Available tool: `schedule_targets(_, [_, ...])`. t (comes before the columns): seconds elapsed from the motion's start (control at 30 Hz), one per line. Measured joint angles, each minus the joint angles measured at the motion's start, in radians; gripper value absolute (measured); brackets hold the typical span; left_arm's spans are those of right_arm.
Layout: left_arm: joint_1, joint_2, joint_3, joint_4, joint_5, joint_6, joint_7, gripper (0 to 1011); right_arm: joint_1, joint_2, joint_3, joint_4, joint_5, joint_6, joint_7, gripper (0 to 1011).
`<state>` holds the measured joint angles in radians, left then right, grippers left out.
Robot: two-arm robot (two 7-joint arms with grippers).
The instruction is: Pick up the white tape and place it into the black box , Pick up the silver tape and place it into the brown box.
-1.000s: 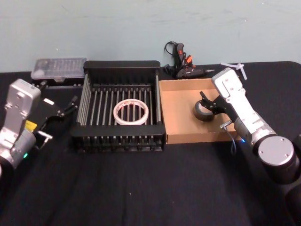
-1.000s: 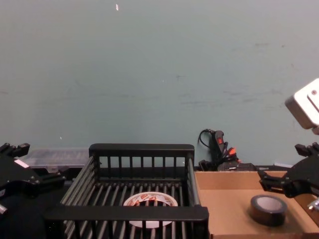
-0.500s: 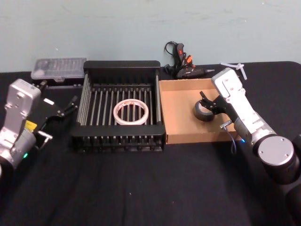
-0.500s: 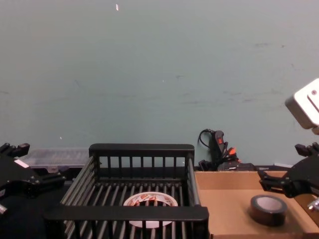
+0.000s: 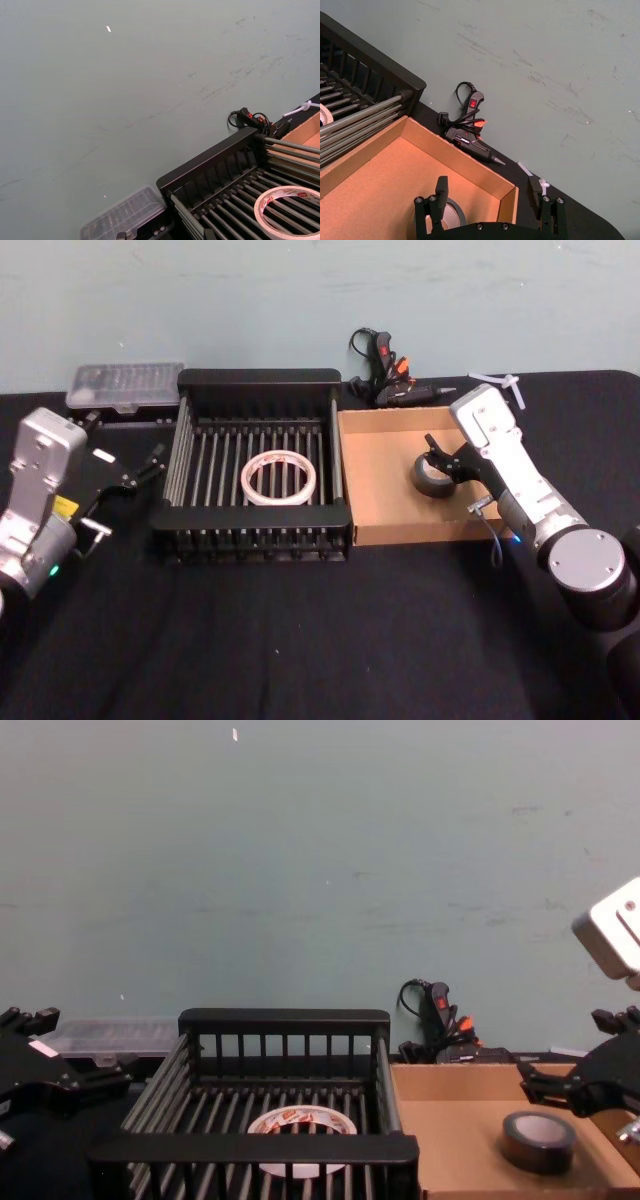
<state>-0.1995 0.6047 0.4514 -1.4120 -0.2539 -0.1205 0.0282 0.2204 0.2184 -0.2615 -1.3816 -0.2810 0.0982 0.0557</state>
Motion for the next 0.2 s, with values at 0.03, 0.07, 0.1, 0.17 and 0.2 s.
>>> schedule_targets(0.03, [0.0, 0.0, 0.0, 0.0, 0.0, 0.0, 0.0, 1001, 0.0, 0.0, 0.0, 0.0, 0.0, 0.0, 0.0, 1002])
schedule_targets(0.07, [0.0, 0.0, 0.0, 0.0, 0.0, 0.0, 0.0, 1001, 0.0, 0.0, 0.0, 0.0, 0.0, 0.0, 0.0, 1002])
schedule_targets(0.1, [0.0, 0.0, 0.0, 0.0, 0.0, 0.0, 0.0, 1001, 0.0, 0.0, 0.0, 0.0, 0.0, 0.0, 0.0, 1002])
schedule_targets(0.17, [0.0, 0.0, 0.0, 0.0, 0.0, 0.0, 0.0, 1001, 0.0, 0.0, 0.0, 0.0, 0.0, 0.0, 0.0, 1002])
schedule_targets(0.2, [0.0, 0.0, 0.0, 0.0, 0.0, 0.0, 0.0, 1001, 0.0, 0.0, 0.0, 0.0, 0.0, 0.0, 0.0, 1002])
